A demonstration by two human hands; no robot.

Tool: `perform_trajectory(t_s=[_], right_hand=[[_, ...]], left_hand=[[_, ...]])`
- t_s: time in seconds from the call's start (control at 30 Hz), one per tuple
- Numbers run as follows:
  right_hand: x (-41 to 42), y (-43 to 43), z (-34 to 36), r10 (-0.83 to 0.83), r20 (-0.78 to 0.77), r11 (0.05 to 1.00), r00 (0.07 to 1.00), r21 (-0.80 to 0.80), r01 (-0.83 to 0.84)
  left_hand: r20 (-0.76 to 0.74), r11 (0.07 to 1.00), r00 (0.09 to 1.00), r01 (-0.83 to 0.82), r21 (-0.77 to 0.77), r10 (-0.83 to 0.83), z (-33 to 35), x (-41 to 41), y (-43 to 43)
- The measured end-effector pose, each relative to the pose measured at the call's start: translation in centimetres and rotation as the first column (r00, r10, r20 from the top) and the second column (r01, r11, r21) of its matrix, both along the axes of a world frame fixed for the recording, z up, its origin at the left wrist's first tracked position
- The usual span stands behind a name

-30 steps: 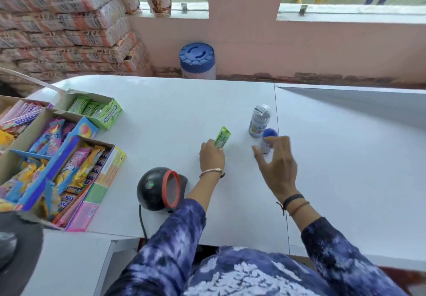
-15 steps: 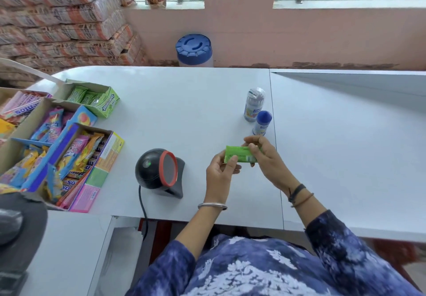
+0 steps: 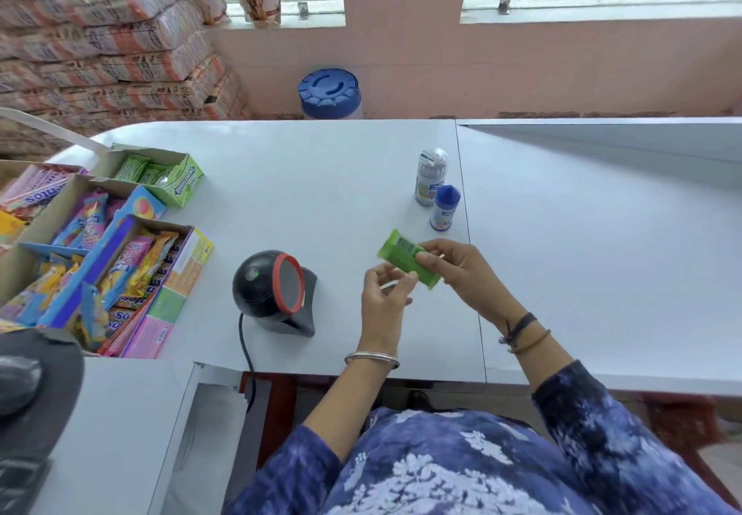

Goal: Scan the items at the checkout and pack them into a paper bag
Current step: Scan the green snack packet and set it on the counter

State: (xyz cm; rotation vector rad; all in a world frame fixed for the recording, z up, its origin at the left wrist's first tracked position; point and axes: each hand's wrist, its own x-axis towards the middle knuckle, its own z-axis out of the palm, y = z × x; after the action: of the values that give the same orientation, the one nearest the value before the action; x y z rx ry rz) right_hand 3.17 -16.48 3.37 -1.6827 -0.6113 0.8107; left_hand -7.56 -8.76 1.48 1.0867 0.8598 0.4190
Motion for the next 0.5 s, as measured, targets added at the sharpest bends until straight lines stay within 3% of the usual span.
perform_trajectory(t_s=[0.1, 0.23, 0.37, 0.5], right_hand=[[0.6, -0.4, 0.6, 0.003, 0.06, 1.0, 0.998, 0.003, -0.003], [0.8, -0.2, 1.9, -0.049, 0.02, 0.994, 0.999, 0.102, 0.047], [0.7, -0.1, 1.6, -0.057, -0.041, 0.993, 0.998, 0.106, 0.061], [-1.7, 1.5, 0.9, 0.039, -0.035, 0.998, 0.999, 0.044, -0.038]], left_hand=[[0.121, 1.0, 0.992, -0.024, 0.006, 0.023, 0.5, -0.1, 0.4], [0.241, 0.99, 0.967, -0.053, -0.129, 0.083, 1.5, 0.1, 0.1], [0.25, 0.961, 0.958, -0.073, -0.268, 0.142, 1.2, 0.0, 0.3], [0.235, 0.853, 0.922, -0.157, -0.498, 0.307, 0.2, -1.2, 0.7]])
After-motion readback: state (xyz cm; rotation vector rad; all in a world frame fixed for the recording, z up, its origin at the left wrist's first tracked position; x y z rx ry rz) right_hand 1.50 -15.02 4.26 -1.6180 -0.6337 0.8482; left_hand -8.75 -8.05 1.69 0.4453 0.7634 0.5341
